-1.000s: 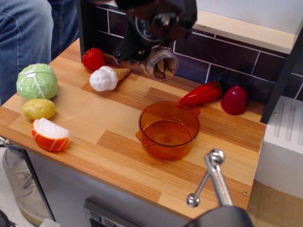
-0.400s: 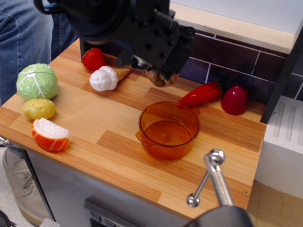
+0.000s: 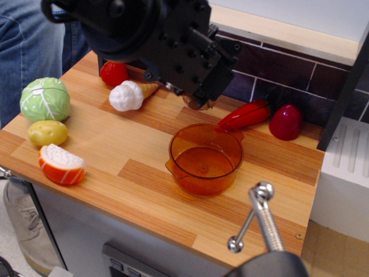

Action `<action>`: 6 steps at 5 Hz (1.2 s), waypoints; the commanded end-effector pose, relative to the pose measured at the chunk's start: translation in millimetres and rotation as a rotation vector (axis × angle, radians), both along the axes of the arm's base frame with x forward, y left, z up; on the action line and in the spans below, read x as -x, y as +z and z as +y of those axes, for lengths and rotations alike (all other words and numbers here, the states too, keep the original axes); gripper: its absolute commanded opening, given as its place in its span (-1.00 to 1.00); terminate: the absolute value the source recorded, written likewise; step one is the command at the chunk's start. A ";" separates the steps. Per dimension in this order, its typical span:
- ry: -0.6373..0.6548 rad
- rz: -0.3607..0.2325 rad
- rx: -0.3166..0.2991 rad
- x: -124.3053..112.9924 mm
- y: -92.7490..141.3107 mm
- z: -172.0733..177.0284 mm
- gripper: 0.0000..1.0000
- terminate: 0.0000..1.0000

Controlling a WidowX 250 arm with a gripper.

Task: Pour almonds in pot

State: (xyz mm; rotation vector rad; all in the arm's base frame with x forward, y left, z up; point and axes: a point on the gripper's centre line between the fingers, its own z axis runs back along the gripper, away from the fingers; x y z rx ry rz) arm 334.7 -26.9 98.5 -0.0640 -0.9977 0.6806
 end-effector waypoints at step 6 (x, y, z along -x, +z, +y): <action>-0.112 -0.136 -0.014 1.8 9.5 -5.4 -1.00 1.00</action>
